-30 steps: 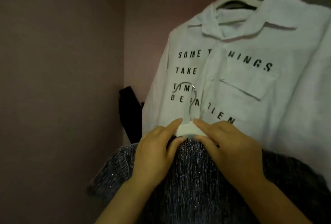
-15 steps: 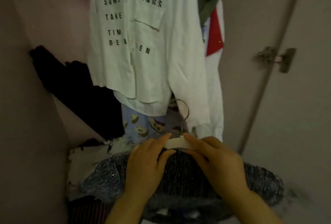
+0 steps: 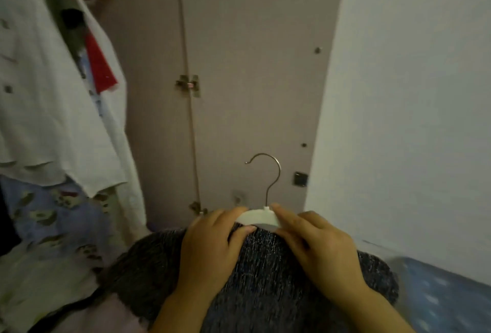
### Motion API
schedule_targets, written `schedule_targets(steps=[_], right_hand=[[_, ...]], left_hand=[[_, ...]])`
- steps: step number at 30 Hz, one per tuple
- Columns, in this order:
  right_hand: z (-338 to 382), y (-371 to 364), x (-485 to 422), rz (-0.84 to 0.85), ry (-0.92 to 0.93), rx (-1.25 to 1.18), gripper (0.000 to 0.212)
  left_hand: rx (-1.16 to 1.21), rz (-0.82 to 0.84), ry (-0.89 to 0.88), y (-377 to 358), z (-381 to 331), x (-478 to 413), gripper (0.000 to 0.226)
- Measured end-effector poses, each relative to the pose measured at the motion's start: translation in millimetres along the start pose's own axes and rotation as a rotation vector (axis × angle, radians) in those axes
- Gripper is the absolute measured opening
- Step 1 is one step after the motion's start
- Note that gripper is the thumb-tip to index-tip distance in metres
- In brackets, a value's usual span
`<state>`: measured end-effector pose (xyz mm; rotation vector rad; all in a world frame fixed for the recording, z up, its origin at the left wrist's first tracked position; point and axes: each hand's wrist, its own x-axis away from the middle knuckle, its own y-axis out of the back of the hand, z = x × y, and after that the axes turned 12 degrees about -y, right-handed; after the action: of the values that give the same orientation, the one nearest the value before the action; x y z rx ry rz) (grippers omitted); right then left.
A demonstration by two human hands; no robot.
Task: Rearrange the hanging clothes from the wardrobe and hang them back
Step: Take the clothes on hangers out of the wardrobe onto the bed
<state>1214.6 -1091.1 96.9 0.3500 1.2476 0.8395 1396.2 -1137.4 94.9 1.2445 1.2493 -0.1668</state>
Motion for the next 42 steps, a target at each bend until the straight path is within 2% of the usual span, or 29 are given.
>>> schedule_targets(steps=[7,10,13,18,27,32,36,42], right_hand=[[-54,159,139,-0.098,-0.281,0.254,0.042],[-62,227,196,-0.138,-0.414,0.39,0.05],[-60,301,253,-0.232,-0.546,0.528,0.044],[-31,390,347,-0.371,-0.755,0.746,0.035],[61,494,510,-0.502,-1.121,1.0,0.038],[98,548,593,-0.56,-1.218,1.091,0.04],[104,594,658,-0.586,-1.241,1.088,0.039],[91,666,735,-0.535,-1.3,1.071,0.05]], left_hand=[[0.216,0.072,-0.246,-29,-176,13,0.027],[0.342,0.105,-0.335,-35,-253,22,0.026],[0.492,0.108,-0.441,-38,-334,31,0.024],[0.763,0.131,-0.625,-35,-447,60,0.028],[1.174,0.231,-0.832,12,-619,164,0.021],[1.326,0.309,-0.894,48,-708,221,0.021],[1.351,0.37,-0.927,64,-780,259,0.025],[1.342,0.414,-0.981,71,-879,297,0.018]])
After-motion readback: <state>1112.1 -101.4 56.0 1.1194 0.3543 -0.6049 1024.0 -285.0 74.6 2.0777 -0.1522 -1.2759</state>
